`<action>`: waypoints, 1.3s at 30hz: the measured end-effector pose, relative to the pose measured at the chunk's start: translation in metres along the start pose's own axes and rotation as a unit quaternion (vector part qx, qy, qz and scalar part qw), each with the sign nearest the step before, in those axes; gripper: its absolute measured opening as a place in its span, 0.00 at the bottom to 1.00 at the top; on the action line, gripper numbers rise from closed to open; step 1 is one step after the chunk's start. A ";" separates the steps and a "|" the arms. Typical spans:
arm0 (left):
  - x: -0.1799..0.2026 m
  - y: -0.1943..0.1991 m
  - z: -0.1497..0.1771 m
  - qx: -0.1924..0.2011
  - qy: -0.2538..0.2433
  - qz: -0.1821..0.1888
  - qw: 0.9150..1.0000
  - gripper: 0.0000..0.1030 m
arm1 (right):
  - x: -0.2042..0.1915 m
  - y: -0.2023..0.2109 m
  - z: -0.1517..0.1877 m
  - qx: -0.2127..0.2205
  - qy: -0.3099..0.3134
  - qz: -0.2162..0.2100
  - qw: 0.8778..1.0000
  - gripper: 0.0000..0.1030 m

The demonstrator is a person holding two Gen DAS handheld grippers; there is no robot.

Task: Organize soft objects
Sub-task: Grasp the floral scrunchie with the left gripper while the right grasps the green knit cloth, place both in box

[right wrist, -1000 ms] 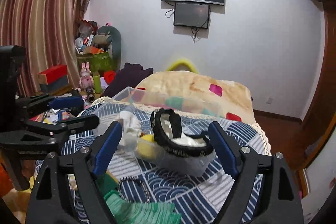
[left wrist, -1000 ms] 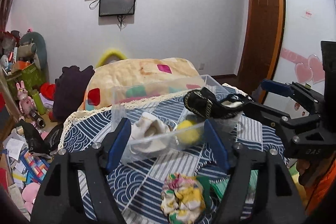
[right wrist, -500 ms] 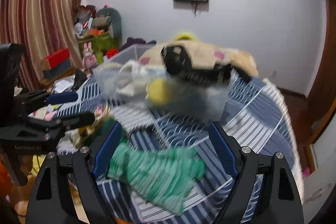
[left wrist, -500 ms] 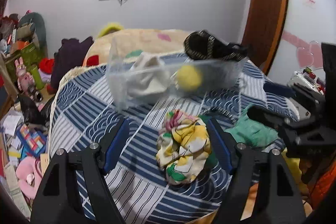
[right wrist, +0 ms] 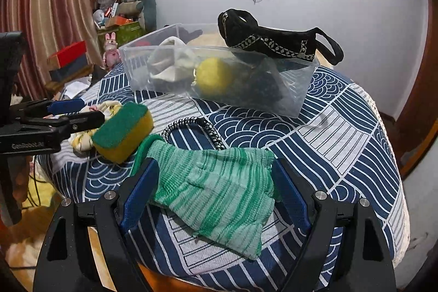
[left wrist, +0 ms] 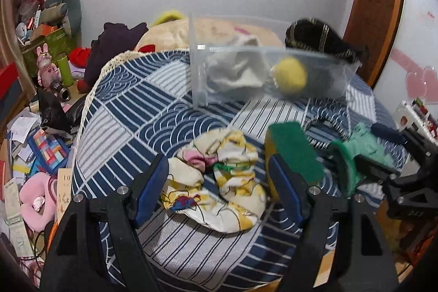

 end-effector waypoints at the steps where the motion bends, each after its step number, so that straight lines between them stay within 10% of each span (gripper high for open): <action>1: 0.000 -0.003 0.003 -0.003 -0.002 -0.002 1.000 0.71 | -0.001 0.000 0.000 -0.001 0.003 0.005 1.000 0.80; 7: 0.000 -0.013 0.014 -0.007 -0.009 -0.006 1.000 0.62 | 0.002 0.002 0.006 0.001 0.009 0.019 1.000 0.60; 16: -0.014 -0.010 0.011 -0.003 0.012 -0.015 1.000 0.23 | 0.008 0.013 0.005 0.014 -0.006 0.003 1.000 0.27; 39: 0.004 0.055 -0.069 0.115 -0.020 0.007 0.993 0.18 | 0.024 0.072 -0.076 0.142 -0.022 0.022 0.989 0.25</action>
Point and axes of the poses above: each gripper's, at about its wrist camera, not at the fingertips, and y roughly against the way its jaws point, x to its right, z to its underside, the point moved 6 cm from there along -y, roughly the way its jaws point, and after that the axes turned 9 degrees about -x, right-handed, at the moved point
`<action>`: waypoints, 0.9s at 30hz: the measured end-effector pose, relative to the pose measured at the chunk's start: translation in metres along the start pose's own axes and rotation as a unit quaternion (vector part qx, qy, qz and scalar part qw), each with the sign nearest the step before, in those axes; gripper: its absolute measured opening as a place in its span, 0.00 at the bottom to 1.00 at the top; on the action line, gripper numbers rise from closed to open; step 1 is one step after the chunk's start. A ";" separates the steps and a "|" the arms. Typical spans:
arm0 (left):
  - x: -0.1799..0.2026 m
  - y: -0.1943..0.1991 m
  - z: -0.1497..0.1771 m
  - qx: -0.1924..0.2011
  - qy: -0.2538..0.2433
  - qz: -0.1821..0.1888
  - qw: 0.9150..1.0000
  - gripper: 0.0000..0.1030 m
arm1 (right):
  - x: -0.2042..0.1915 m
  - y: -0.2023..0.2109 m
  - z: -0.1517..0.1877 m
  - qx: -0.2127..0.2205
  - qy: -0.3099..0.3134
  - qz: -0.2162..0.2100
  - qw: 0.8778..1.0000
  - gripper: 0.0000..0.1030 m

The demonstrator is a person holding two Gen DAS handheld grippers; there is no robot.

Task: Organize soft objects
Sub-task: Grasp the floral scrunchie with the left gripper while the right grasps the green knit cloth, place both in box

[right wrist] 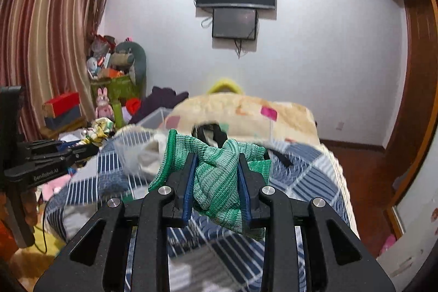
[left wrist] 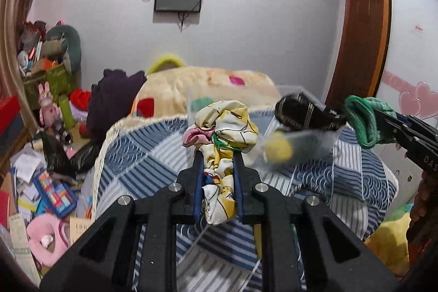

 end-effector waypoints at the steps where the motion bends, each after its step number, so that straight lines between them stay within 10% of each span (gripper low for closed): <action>1: 0.002 0.000 -0.005 0.004 -0.003 0.000 1.000 0.18 | -0.001 -0.001 -0.003 0.004 0.001 -0.002 1.000 0.25; 12: 0.003 -0.026 -0.038 0.016 0.005 0.006 1.000 0.18 | -0.026 -0.030 -0.046 0.028 0.022 -0.026 0.999 0.25; 27: -0.001 -0.081 -0.039 -0.032 0.014 0.013 0.999 0.18 | -0.039 -0.108 -0.037 -0.057 0.027 -0.046 0.997 0.25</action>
Point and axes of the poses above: each gripper's, at about its wrist camera, not at the fingertips, and y roughly against the way its jaws point, x to its right, z to its underside, the point moved 6 cm from there along -y, roughly the way its jaws point, and after that the axes turned 9 degrees about -x, right-handed, at the moved point
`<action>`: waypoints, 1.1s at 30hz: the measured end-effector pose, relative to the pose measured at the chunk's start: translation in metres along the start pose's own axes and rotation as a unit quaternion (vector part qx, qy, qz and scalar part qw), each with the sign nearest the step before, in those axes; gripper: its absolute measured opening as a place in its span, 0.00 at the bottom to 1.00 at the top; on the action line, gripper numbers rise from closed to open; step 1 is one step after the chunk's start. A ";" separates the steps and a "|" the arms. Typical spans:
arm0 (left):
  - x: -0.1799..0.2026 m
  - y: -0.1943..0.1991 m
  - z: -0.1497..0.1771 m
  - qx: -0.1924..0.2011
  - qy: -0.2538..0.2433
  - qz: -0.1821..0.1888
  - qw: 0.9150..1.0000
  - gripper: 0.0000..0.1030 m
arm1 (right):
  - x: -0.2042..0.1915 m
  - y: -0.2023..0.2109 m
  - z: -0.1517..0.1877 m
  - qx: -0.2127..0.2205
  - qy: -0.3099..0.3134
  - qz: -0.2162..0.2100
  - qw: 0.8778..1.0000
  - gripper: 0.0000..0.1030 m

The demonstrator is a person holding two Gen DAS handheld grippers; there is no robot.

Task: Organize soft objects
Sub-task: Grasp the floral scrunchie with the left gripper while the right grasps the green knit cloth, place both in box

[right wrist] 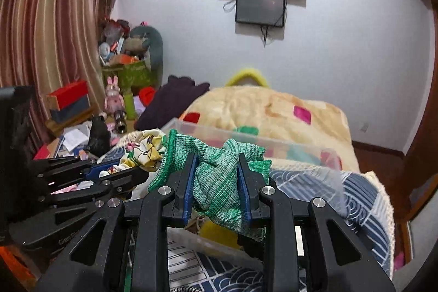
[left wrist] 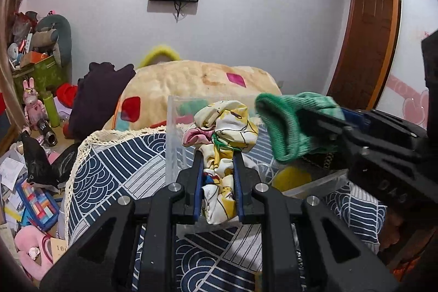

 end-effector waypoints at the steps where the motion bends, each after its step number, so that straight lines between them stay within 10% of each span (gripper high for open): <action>1: 0.001 -0.002 0.000 -0.001 -0.001 -0.001 1.000 0.18 | 0.001 -0.004 0.000 -0.004 0.000 0.002 1.000 0.25; 19: 0.000 -0.014 0.002 -0.029 -0.002 -0.002 1.000 0.36 | 0.006 -0.031 0.014 -0.063 0.011 0.009 0.998 0.35; 33: 0.007 0.031 0.007 -0.001 -0.011 0.008 1.000 0.44 | 0.018 0.035 0.007 0.008 0.002 0.006 1.000 0.62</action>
Point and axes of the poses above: each gripper's, at about its wrist camera, not at the fingertips, and y roughly against the way its jaws point, x to its right, z to its underside, the point moved 6 cm from there along -y, roughly the way its jaws point, and after that the axes turned 9 degrees about -x, right-handed, at the moved point
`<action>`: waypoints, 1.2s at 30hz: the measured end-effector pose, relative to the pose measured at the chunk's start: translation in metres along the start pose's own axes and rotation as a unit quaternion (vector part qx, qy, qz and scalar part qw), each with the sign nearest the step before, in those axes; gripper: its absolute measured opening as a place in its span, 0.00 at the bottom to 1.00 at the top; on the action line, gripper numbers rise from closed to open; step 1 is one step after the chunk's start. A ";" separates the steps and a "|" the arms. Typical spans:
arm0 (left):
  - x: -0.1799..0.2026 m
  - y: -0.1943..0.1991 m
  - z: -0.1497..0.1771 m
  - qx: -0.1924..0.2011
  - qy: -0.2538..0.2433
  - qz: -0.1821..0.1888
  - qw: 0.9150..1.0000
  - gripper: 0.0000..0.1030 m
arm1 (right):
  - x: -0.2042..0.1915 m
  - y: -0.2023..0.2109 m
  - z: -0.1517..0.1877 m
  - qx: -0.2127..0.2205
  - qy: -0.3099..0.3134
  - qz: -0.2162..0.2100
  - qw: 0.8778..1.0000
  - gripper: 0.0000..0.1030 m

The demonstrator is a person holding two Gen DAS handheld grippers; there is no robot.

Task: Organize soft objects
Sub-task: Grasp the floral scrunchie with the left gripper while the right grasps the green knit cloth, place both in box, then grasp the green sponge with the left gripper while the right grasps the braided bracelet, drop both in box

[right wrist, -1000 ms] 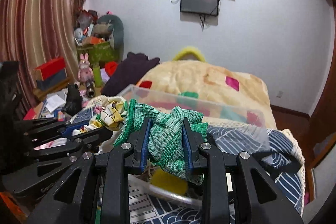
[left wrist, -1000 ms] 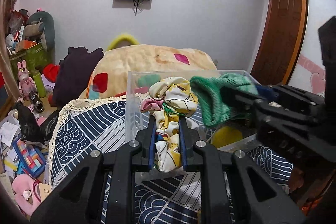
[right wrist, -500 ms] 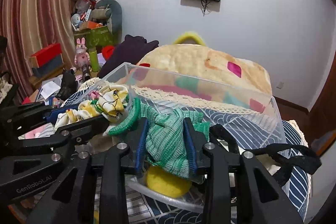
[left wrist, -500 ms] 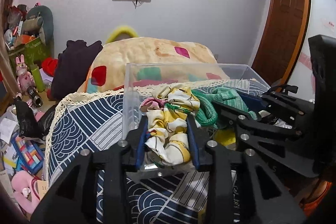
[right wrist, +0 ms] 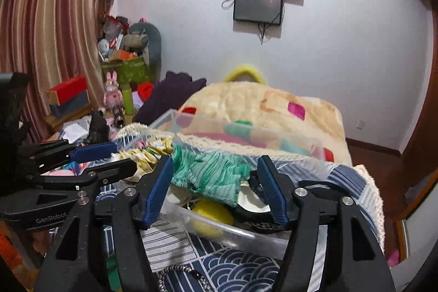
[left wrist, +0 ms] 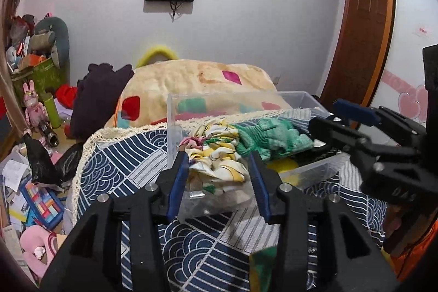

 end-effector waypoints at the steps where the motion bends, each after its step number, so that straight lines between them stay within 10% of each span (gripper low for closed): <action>1: 0.002 0.005 0.001 0.004 -0.002 0.001 1.000 0.44 | 0.000 0.005 0.000 0.007 -0.001 0.000 1.000 0.66; 14: 0.021 0.040 0.033 0.011 -0.016 -0.003 1.000 0.60 | -0.005 0.038 0.031 0.027 -0.001 -0.010 1.000 0.70; 36: 0.044 -0.001 0.105 -0.077 -0.008 0.028 0.997 0.60 | -0.019 -0.016 0.116 -0.092 -0.029 -0.048 0.994 0.70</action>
Point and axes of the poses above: each gripper's, at about its wrist camera, not at the fingertips, and y roughly against the way its jaws point, x to its right, z to its underside, the point moved 6 cm from there along -y, roughly the way its jaws point, and after that the axes turned 9 degrees about -x, right-handed, at the moved point
